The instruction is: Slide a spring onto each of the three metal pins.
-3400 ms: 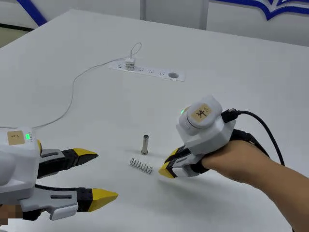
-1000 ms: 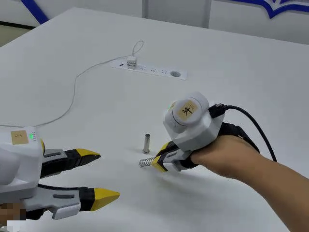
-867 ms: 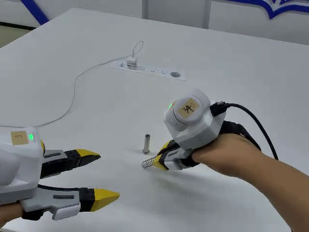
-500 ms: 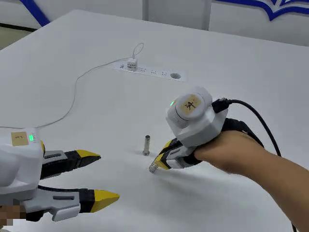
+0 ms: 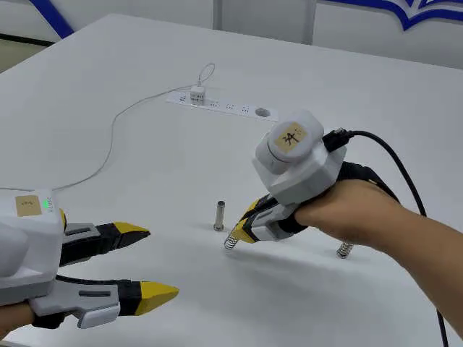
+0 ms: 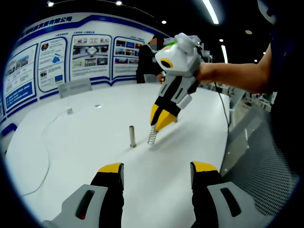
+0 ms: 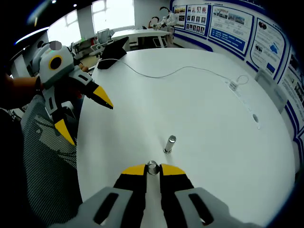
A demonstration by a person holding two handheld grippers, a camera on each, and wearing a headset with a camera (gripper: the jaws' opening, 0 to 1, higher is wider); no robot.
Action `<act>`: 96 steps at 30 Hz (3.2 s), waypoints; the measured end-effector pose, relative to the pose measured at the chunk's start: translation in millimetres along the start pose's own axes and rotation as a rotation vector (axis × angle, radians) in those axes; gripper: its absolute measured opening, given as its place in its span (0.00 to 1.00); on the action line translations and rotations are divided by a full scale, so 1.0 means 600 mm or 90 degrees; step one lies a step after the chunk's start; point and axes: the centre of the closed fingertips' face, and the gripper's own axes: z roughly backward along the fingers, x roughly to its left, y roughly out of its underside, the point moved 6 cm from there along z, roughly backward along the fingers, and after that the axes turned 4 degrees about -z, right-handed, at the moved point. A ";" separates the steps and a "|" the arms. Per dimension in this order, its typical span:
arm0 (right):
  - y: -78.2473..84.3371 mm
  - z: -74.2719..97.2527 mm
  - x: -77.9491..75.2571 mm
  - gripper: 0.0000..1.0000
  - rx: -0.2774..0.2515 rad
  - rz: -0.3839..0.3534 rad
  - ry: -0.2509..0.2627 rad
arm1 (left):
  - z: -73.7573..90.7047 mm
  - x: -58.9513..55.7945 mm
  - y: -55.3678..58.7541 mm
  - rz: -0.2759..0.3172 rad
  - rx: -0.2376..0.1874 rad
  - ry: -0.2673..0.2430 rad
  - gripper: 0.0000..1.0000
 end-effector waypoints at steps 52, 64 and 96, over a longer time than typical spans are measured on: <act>-0.096 0.000 -0.036 0.11 0.077 0.085 -0.006 | 0.009 0.008 0.006 0.011 -0.005 -0.012 0.58; -0.086 -0.030 -0.037 0.11 0.104 0.075 -0.014 | 0.010 0.008 0.009 0.013 -0.002 -0.014 0.58; -0.052 -0.074 -0.040 0.13 0.109 0.057 -0.023 | 0.010 0.011 0.013 0.019 0.000 -0.015 0.58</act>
